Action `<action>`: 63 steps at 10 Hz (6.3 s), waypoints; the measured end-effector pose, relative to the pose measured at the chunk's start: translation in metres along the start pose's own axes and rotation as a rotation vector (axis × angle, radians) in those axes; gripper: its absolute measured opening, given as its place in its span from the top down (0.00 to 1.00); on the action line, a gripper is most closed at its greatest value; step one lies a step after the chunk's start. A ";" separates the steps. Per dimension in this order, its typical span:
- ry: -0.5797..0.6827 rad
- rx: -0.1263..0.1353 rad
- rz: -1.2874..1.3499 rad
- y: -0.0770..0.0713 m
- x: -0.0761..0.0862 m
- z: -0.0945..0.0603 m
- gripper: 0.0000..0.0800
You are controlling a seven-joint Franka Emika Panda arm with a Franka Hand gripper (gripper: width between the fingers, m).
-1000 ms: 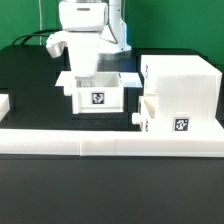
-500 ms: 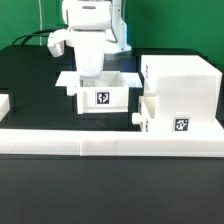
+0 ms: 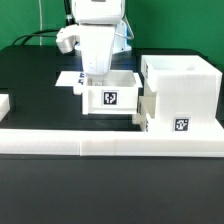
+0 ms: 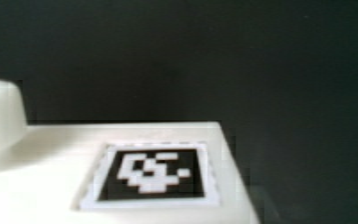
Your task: Assemble drawer
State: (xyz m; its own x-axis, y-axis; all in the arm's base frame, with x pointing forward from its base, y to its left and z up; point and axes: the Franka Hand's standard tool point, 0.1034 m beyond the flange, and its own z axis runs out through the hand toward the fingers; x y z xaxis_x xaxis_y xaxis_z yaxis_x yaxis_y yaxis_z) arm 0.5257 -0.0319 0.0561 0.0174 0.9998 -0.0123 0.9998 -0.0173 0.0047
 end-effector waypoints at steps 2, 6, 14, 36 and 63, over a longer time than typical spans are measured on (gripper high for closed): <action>0.000 0.001 0.000 0.000 0.000 0.000 0.95; -0.006 0.008 -0.002 0.014 0.003 -0.007 0.95; -0.004 0.027 -0.010 0.016 0.014 -0.004 0.95; 0.003 0.020 -0.011 0.017 0.036 -0.001 0.95; 0.212 0.066 -0.081 0.033 -0.003 -0.019 0.19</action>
Offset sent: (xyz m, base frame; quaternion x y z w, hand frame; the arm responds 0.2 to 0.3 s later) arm 0.0169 0.0031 0.0098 0.0113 -0.0168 -0.0080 0.9998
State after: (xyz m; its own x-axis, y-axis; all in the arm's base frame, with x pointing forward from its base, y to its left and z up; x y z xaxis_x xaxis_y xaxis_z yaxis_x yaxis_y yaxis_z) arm 0.5582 -0.0357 0.0748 -0.0577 0.9779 0.2008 0.9961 0.0697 -0.0532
